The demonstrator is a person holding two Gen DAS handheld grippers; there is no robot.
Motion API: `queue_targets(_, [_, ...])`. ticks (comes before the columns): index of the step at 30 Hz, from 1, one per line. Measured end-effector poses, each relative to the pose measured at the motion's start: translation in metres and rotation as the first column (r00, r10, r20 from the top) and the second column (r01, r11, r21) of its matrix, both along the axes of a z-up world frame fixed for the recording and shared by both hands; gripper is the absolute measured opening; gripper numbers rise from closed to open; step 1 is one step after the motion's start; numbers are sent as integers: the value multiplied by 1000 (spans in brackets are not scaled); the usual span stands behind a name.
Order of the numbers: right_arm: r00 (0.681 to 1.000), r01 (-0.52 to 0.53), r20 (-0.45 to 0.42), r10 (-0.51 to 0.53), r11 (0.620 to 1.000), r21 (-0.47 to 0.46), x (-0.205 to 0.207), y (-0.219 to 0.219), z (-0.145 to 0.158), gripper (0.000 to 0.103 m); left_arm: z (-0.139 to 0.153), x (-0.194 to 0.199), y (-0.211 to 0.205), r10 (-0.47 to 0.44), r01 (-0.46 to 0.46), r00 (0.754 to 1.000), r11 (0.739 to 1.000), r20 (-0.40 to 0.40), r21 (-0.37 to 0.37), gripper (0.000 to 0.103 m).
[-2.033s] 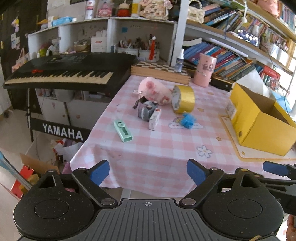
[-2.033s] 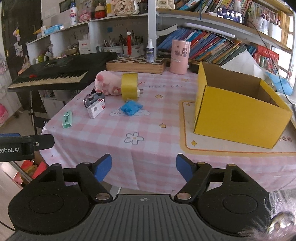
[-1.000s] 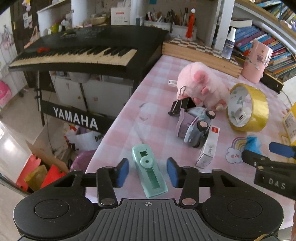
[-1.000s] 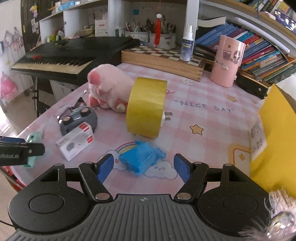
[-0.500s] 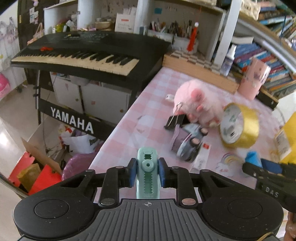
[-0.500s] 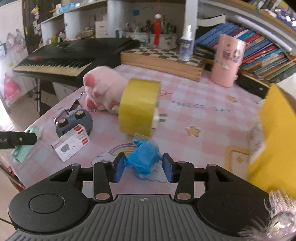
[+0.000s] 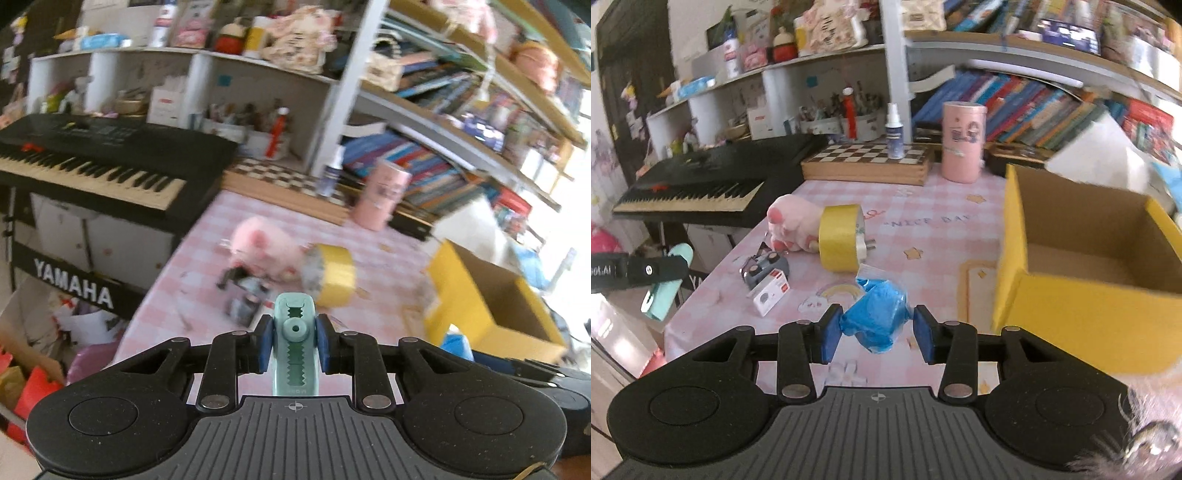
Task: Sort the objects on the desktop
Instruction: 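Carry the mint-green object and blue bag with both tools toward the yellow box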
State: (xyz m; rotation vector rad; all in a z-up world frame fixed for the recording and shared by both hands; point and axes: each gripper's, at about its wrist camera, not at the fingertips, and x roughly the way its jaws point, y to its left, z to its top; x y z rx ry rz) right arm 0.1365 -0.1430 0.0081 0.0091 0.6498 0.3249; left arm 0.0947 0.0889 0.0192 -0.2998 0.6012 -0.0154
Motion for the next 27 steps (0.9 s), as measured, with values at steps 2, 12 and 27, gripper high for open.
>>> queue_targets(2, [1000,29,1,-29,1000,2,-18,-6,1,39,1,-12,-8,-31,31,1000,1000,4,-3,23])
queue_targets(12, [989,138,-42,-139,990,-34,-91,-33,-6,39,-5,-48,-53,-228,228,973,974,-18,-8,23])
queue_targets(27, [951,301,-75,-299,954,9,-129,-69,-11,39,-5,-64,-105,-469,470,883,881,-34,48,23])
